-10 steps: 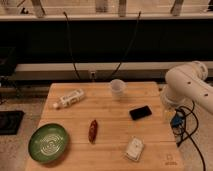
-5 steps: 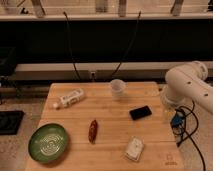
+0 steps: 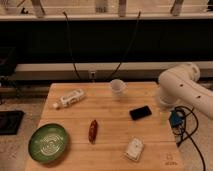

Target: Place the pepper on the white sponge

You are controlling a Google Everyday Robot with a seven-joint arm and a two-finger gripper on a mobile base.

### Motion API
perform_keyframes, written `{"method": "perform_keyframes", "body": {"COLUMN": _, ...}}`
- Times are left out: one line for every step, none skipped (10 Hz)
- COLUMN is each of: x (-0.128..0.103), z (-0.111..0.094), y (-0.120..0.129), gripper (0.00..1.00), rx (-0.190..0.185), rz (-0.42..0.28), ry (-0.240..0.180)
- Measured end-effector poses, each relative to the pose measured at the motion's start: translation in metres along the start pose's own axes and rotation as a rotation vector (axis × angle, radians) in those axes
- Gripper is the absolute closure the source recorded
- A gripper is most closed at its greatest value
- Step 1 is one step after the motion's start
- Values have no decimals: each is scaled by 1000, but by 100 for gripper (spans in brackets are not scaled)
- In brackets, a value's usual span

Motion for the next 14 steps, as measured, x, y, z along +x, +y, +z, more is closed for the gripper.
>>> {"method": "perform_keyframes", "body": {"x": -10, "z": 1, "y": 1, "gripper": 20, "rx": 1, "rz": -21, "ry": 8}}
{"method": "perform_keyframes", "body": {"x": -15, "z": 2, "y": 1, "gripper": 20, "rx": 3, "rz": -38, "ry": 14}}
{"method": "perform_keyframes", "body": {"x": -19, "z": 5, "y": 1, "gripper": 20, "rx": 5, "rz": -70, "ry": 28}}
{"method": "perform_keyframes", "body": {"x": -24, "z": 7, "y": 1, "gripper": 20, "rx": 5, "rz": -91, "ry": 35}}
{"method": "perform_keyframes", "body": {"x": -30, "z": 8, "y": 1, "gripper": 20, "rx": 4, "rz": -112, "ry": 39}}
{"method": "perform_keyframes", "body": {"x": -42, "z": 10, "y": 2, "gripper": 20, "rx": 5, "rz": -137, "ry": 46}}
{"method": "perform_keyframes", "body": {"x": -58, "z": 12, "y": 2, "gripper": 20, "rx": 7, "rz": -167, "ry": 56}}
{"method": "perform_keyframes", "body": {"x": -71, "z": 14, "y": 1, "gripper": 20, "rx": 11, "rz": -199, "ry": 63}}
{"method": "perform_keyframes", "body": {"x": -83, "z": 17, "y": 1, "gripper": 20, "rx": 13, "rz": -242, "ry": 73}}
{"method": "perform_keyframes", "body": {"x": -86, "z": 18, "y": 2, "gripper": 20, "rx": 12, "rz": -260, "ry": 81}}
{"method": "perform_keyframes", "body": {"x": -89, "z": 20, "y": 2, "gripper": 20, "rx": 13, "rz": -279, "ry": 86}}
{"method": "perform_keyframes", "body": {"x": -91, "z": 21, "y": 3, "gripper": 20, "rx": 14, "rz": -295, "ry": 91}}
{"method": "perform_keyframes", "body": {"x": -103, "z": 23, "y": 3, "gripper": 20, "rx": 16, "rz": -324, "ry": 96}}
{"method": "perform_keyframes", "body": {"x": -116, "z": 26, "y": 3, "gripper": 20, "rx": 17, "rz": -353, "ry": 97}}
